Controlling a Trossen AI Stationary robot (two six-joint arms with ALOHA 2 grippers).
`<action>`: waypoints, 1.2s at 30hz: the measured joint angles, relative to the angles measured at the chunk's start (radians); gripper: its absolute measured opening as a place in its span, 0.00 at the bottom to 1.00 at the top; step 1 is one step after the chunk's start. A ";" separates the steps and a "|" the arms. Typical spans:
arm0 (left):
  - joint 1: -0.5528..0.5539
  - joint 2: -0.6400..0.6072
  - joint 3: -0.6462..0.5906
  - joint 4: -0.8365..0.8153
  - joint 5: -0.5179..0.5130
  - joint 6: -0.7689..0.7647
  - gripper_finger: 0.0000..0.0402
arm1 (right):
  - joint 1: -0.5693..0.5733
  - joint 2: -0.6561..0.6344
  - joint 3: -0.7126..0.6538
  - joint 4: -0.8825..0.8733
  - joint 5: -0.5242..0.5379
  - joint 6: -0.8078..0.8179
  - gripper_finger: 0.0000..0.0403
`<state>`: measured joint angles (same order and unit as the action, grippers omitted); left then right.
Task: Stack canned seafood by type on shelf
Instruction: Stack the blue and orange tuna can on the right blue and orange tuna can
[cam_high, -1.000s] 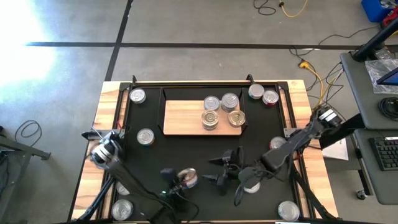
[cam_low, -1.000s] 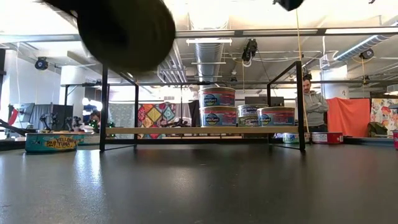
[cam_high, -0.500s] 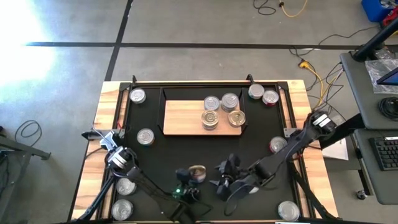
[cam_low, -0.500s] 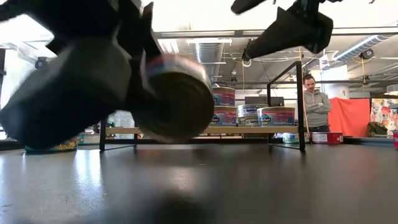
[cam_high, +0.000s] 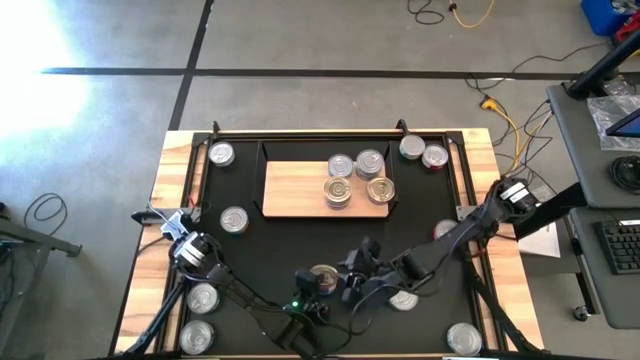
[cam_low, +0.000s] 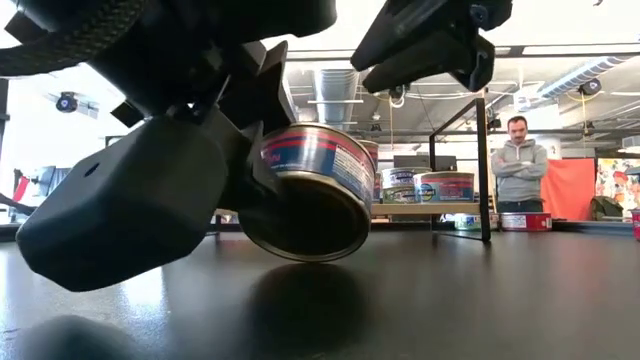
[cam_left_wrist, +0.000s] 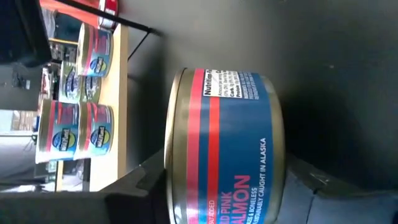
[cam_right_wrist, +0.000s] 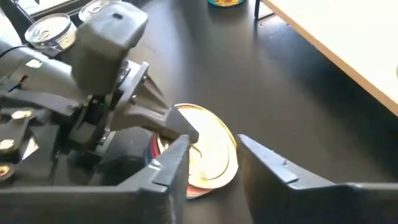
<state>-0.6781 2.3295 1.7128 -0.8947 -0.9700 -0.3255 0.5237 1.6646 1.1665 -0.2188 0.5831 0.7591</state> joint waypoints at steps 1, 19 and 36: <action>0.000 0.000 -0.008 0.019 -0.001 0.011 0.43 | -0.004 0.000 -0.002 0.000 -0.015 -0.013 0.26; 0.013 -0.001 -0.035 0.153 0.192 0.019 0.69 | -0.073 0.167 -0.008 0.117 -0.372 -0.184 0.02; -0.015 -0.136 -0.054 -0.077 0.325 -0.131 0.69 | -0.074 0.165 0.097 -0.158 -0.410 -0.182 0.02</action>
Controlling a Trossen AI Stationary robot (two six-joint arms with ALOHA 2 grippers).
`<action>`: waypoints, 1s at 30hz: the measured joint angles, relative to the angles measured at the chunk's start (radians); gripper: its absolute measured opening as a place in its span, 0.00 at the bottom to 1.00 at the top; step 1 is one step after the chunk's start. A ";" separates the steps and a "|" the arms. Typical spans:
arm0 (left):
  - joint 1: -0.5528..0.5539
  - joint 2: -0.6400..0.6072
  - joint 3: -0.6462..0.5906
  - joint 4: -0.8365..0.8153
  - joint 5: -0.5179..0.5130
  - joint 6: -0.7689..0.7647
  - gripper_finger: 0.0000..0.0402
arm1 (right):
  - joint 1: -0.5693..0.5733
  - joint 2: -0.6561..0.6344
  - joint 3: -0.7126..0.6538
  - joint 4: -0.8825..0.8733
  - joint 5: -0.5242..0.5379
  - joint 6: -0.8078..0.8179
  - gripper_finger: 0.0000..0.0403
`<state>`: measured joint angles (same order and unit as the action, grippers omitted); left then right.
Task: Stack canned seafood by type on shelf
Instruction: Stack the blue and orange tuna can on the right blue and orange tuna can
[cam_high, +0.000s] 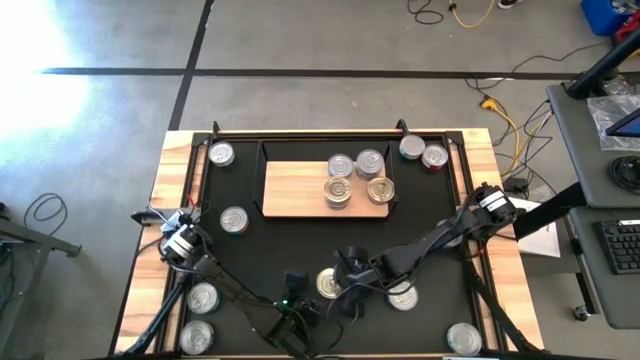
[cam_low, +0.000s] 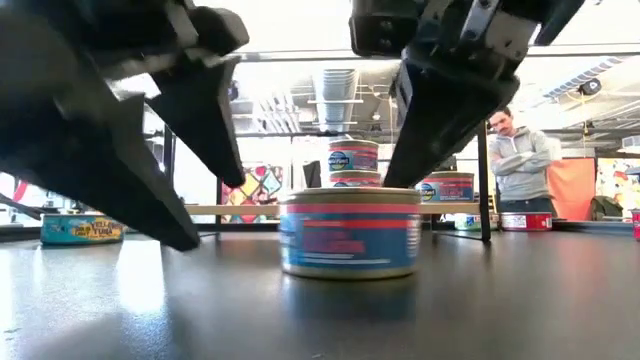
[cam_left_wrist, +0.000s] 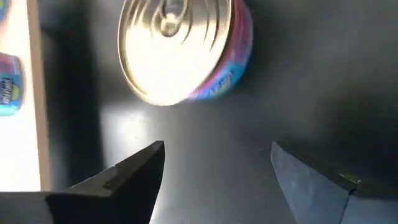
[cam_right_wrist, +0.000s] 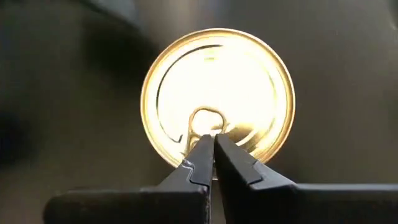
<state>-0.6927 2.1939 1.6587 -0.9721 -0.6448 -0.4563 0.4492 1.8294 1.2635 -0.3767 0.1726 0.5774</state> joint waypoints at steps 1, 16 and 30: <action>-0.001 -0.014 -0.004 0.003 0.017 -0.005 0.69 | 0.000 -0.001 0.021 -0.022 -0.001 -0.002 0.03; 0.143 -0.270 -0.375 0.390 0.103 0.037 0.69 | 0.124 -0.010 0.087 -0.174 0.004 0.130 0.03; 0.183 -0.222 -0.425 0.664 0.156 0.147 0.69 | 0.077 -0.010 -0.059 -0.027 0.076 0.162 0.03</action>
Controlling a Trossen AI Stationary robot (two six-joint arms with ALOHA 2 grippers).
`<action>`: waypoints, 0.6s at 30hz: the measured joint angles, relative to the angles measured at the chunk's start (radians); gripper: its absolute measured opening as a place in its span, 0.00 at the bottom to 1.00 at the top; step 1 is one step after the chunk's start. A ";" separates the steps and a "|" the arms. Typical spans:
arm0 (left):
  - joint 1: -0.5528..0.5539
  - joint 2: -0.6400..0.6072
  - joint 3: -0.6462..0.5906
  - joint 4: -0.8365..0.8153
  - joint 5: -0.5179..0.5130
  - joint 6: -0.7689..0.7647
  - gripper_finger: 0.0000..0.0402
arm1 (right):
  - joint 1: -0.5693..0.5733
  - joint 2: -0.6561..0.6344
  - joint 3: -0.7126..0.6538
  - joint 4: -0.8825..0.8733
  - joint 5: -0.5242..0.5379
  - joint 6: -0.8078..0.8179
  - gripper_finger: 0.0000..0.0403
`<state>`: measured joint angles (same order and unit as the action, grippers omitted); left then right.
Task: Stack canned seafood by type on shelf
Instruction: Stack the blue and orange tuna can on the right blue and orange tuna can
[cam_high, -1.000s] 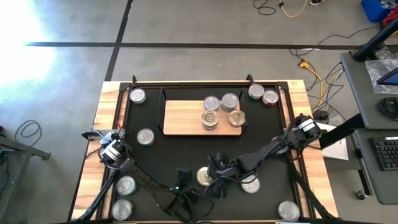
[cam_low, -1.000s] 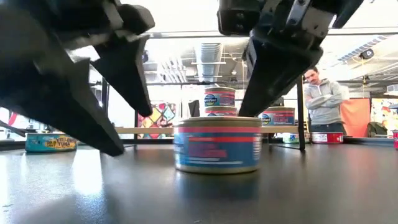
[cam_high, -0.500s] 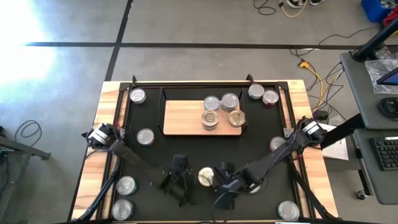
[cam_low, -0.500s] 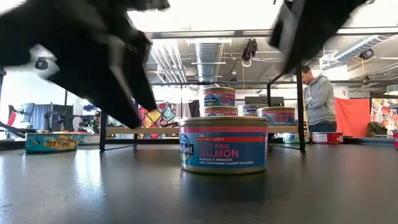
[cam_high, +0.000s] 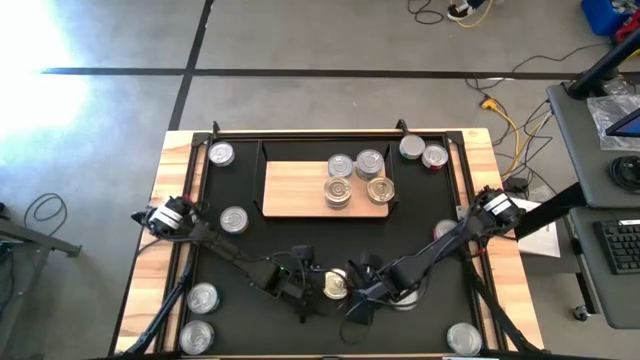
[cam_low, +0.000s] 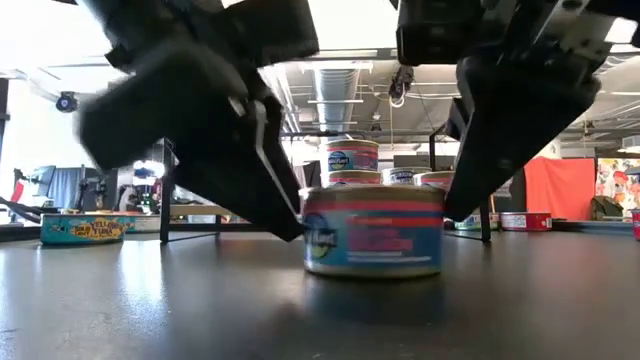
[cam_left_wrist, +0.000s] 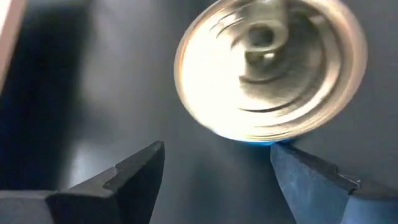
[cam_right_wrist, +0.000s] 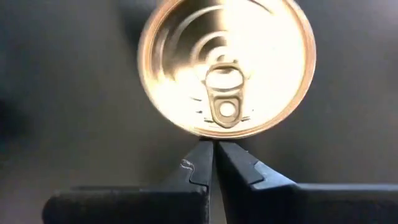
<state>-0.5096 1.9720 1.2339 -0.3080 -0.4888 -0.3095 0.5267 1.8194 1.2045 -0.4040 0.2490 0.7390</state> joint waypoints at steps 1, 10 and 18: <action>-0.010 0.000 0.010 -0.002 0.006 -0.010 0.69 | -0.005 0.000 0.000 -0.003 0.009 -0.018 0.03; -0.126 0.002 0.068 0.002 0.021 -0.056 0.70 | -0.071 -0.007 0.001 -0.009 0.028 -0.155 0.03; -0.191 0.001 0.059 -0.111 0.030 -0.254 0.70 | -0.061 -0.055 0.001 -0.069 0.018 -0.152 0.03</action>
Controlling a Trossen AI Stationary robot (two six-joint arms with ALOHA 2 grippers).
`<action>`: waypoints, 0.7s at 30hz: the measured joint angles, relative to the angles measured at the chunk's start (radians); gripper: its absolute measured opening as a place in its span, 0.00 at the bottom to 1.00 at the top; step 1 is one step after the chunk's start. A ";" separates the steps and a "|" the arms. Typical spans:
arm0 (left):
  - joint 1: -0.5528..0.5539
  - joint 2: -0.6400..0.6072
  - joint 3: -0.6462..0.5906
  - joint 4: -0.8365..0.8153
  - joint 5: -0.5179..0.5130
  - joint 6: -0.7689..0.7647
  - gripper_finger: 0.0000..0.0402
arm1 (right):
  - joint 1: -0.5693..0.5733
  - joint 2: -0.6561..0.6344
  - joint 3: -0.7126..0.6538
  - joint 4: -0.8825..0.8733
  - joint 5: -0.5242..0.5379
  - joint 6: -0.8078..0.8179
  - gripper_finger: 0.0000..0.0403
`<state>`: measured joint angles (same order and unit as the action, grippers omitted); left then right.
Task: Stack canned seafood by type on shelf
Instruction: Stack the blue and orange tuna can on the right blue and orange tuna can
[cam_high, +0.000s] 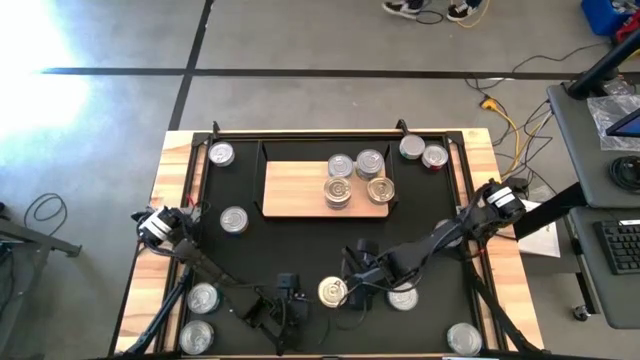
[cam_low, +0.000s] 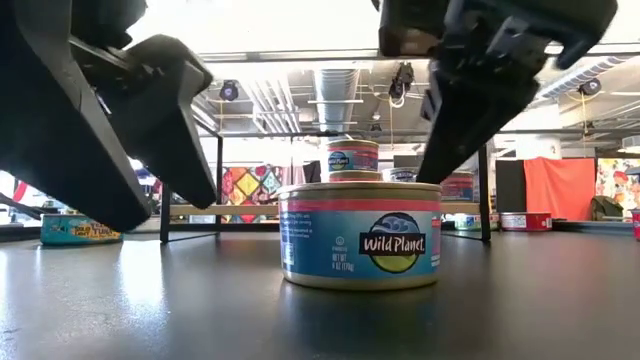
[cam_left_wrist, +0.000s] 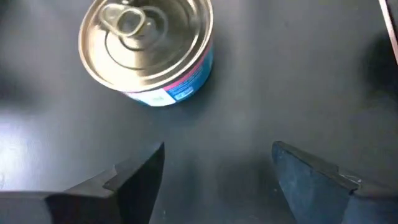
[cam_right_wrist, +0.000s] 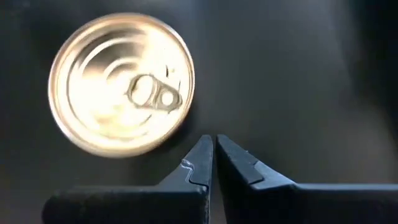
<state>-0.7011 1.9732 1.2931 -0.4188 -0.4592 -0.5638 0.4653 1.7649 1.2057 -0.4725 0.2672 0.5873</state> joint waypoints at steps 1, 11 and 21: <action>-0.003 0.000 -0.002 0.003 -0.004 -0.012 0.71 | 0.009 -0.004 0.000 -0.004 -0.006 0.003 0.03; 0.049 0.004 -0.118 0.292 -0.056 0.002 0.83 | 0.091 0.055 0.000 0.013 -0.012 0.017 0.03; 0.089 0.005 -0.169 0.323 -0.106 0.000 0.91 | 0.106 0.098 0.001 0.052 -0.031 0.098 0.03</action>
<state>-0.6119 1.9781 1.1245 -0.0956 -0.5652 -0.5636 0.5713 1.8629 1.2064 -0.4207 0.2359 0.6849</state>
